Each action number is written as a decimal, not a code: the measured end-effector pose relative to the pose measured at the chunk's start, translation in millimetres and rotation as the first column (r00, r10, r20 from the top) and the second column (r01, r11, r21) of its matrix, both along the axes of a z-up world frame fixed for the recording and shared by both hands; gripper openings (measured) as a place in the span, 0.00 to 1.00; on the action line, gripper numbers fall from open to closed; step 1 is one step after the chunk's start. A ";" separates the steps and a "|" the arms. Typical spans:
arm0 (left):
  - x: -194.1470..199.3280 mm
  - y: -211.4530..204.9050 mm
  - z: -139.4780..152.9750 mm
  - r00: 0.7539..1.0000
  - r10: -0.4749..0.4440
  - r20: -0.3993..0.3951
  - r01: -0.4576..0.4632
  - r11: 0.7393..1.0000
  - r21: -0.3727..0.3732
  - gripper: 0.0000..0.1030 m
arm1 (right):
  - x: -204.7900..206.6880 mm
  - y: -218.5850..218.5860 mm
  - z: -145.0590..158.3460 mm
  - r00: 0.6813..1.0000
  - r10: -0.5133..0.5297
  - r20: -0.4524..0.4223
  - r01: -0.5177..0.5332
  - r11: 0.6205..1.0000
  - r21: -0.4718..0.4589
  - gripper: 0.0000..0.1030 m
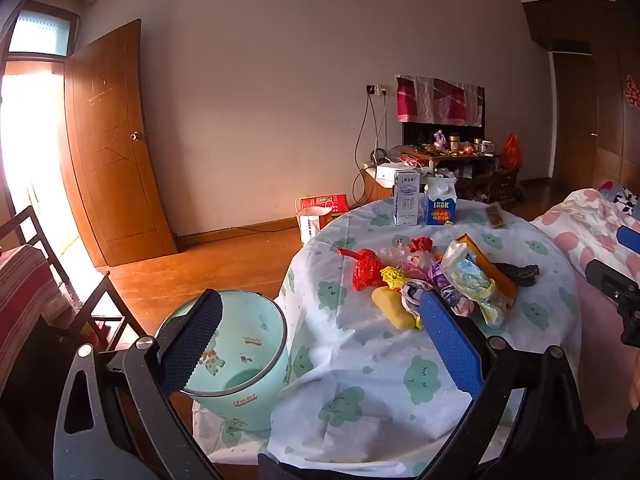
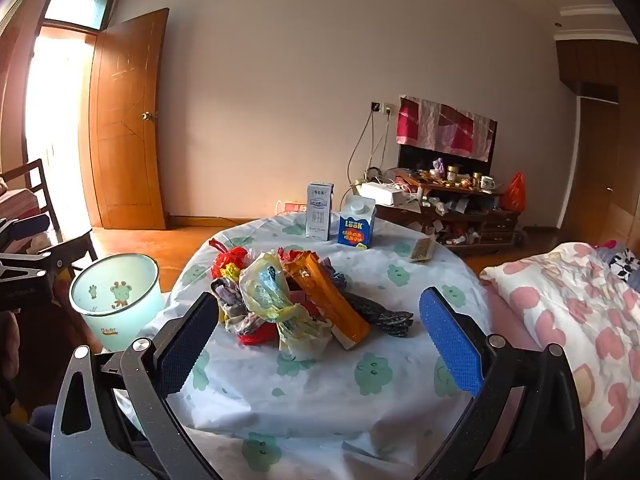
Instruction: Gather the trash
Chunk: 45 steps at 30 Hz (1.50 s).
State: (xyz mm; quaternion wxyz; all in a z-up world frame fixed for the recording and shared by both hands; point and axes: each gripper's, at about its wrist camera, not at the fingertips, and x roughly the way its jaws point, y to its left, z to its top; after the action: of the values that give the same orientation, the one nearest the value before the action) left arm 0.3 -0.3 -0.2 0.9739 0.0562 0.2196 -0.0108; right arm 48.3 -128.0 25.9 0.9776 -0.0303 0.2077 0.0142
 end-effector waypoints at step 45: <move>-0.4 9.0 3.0 1.000 0.004 0.014 -0.004 1.000 -0.001 0.94 | 5.8 1.1 -9.4 1.000 -0.006 -0.009 0.006 1.000 -0.011 0.96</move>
State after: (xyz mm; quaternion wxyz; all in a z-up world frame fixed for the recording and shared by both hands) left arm -0.1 8.7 2.8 0.9754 0.0555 0.2130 -0.0084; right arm 54.1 -126.9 16.5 0.9765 -0.0351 0.2125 0.0104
